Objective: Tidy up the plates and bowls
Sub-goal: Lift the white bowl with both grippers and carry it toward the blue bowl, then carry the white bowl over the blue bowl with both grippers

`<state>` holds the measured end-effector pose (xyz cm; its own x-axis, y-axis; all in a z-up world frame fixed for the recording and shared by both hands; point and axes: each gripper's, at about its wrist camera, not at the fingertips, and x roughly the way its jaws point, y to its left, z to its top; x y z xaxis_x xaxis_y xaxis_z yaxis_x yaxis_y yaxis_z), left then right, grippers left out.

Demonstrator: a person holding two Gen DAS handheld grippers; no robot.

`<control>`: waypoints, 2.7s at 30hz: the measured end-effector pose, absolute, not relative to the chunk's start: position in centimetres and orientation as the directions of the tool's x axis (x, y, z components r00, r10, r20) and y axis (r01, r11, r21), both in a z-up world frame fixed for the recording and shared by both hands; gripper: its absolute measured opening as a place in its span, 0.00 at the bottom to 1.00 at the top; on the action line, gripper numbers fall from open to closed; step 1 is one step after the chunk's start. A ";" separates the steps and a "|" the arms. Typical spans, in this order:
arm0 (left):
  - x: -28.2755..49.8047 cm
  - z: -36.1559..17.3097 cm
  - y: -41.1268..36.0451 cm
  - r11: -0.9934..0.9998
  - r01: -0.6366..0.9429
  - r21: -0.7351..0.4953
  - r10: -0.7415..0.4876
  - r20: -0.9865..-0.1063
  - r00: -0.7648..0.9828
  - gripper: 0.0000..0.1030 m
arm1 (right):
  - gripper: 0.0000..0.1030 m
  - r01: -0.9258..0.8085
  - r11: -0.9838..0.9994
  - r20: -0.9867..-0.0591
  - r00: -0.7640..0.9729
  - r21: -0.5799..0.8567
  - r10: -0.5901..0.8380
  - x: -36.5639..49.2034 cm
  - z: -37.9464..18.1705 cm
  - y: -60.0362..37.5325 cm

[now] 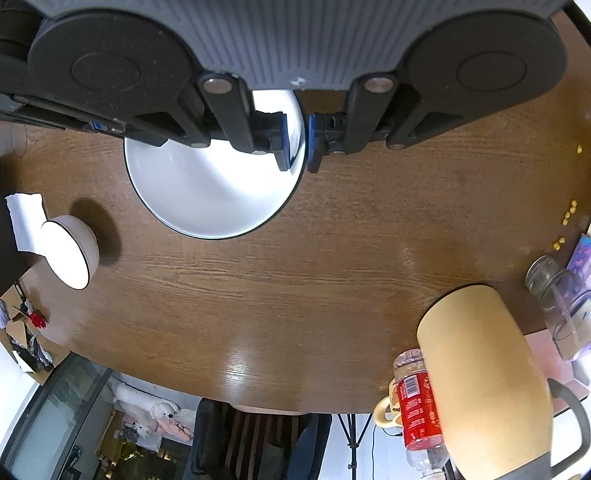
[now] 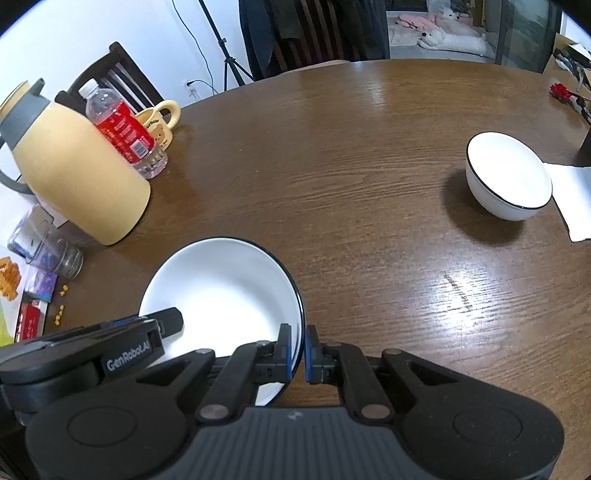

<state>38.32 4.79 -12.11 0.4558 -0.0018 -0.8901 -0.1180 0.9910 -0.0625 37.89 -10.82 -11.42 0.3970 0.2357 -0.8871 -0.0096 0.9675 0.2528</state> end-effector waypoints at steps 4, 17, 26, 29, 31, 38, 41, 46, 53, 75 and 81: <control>37.2 -11.7 4.6 0.990 -0.125 -0.063 0.002 -0.886 0.463 0.10 | 0.06 -0.019 0.967 -0.884 0.401 0.253 0.239 36.9 -11.0 -10.9; 33.7 -10.6 3.8 0.987 -0.145 -0.064 0.015 -0.874 0.485 0.10 | 0.06 -0.045 0.966 -0.876 0.413 0.254 0.249 33.7 -9.8 -11.6; 31.4 -10.2 3.1 0.986 -0.153 -0.067 0.018 -0.869 0.495 0.10 | 0.06 -0.053 0.966 -0.872 0.419 0.254 0.252 31.8 -9.4 -12.0; 30.6 -10.1 2.8 0.986 -0.153 -0.065 0.021 -0.866 0.499 0.10 | 0.06 -0.054 0.965 -0.870 0.423 0.256 0.254 31.0 -9.3 -12.2; 30.1 -10.0 2.7 0.986 -0.153 -0.064 0.021 -0.865 0.502 0.10 | 0.06 -0.056 0.965 -0.869 0.425 0.256 0.255 30.5 -9.2 -12.3; 28.3 -9.4 2.0 0.986 -0.154 -0.061 0.027 -0.858 0.513 0.10 | 0.06 -0.060 0.964 -0.862 0.436 0.259 0.259 28.7 -8.6 -12.9; 27.6 -9.0 1.5 0.986 -0.153 -0.061 0.028 -0.854 0.520 0.10 | 0.06 -0.058 0.962 -0.858 0.442 0.266 0.263 27.9 -8.3 -13.5; 26.5 -8.6 0.7 0.988 -0.142 -0.062 0.022 -0.848 0.530 0.10 | 0.06 -0.052 0.963 -0.852 0.454 0.266 0.260 26.5 -7.8 -14.3; 25.0 -8.3 -0.8 0.990 -0.121 -0.067 0.009 -0.842 0.539 0.10 | 0.06 -0.034 0.964 -0.847 0.470 0.264 0.249 24.8 -7.4 -15.7; 23.6 -8.4 -5.8 0.997 -0.004 -0.083 -0.068 -0.839 0.540 0.10 | 0.06 0.081 0.963 -0.845 0.502 0.259 0.185 21.0 -7.4 -20.7; 24.0 -9.2 -7.3 0.995 0.035 -0.091 -0.096 -0.846 0.524 0.10 | 0.06 0.125 0.960 -0.854 0.496 0.252 0.160 20.8 -8.1 -22.2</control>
<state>24.04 -7.32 -9.23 0.5239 -0.0957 -0.8464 0.0354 0.9953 -0.0906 20.76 -22.22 -8.05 0.4957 0.1596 -0.8537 0.1250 0.9596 0.2520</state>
